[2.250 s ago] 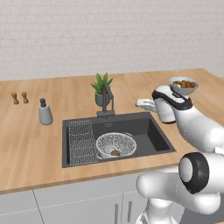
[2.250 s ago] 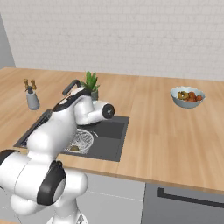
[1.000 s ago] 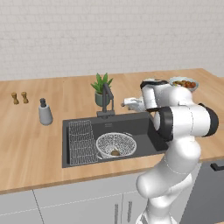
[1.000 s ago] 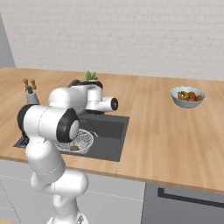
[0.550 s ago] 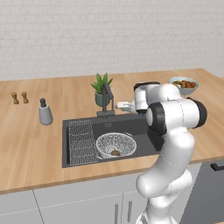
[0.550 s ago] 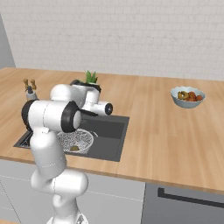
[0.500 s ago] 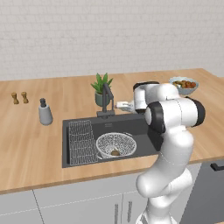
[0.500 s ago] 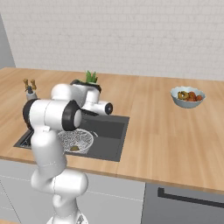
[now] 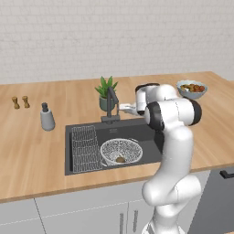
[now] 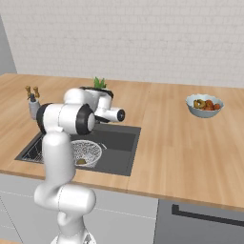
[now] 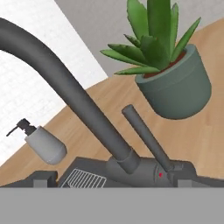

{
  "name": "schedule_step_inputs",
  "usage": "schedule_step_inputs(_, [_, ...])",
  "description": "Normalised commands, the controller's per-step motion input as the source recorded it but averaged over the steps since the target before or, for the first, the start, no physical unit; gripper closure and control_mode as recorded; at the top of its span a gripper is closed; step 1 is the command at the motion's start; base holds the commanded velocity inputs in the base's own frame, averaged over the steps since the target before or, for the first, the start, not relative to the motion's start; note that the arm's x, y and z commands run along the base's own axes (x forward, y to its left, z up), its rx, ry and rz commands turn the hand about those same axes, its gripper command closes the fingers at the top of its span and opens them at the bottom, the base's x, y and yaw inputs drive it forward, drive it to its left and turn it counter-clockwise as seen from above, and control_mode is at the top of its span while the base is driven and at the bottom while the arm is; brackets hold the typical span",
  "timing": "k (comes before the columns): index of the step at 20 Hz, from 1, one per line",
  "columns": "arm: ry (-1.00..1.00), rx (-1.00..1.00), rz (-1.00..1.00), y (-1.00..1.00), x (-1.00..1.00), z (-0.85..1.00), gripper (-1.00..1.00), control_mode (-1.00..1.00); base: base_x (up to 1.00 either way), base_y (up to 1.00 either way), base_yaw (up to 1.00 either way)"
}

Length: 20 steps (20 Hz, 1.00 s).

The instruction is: Put the colander in the sink, put the kiwi in the colander, and turn on the sink faucet and pour water over the colander.

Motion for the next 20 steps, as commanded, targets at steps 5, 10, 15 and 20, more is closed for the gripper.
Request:
schedule_step_inputs(5, [0.01,-0.02,0.00,0.08,0.34,-0.30,-1.00,-1.00,0.00,0.00,0.00])
schedule_step_inputs(10, [0.02,-0.02,0.00,0.16,0.39,-0.19,-1.00,-1.00,0.00,0.00,0.00])
schedule_step_inputs(15, [0.02,-0.01,0.00,0.13,0.35,-0.03,-1.00,-1.00,0.00,0.00,0.00])
schedule_step_inputs(20, [0.02,-0.01,0.00,0.09,0.28,-0.03,-1.00,-1.00,0.00,0.00,0.00])
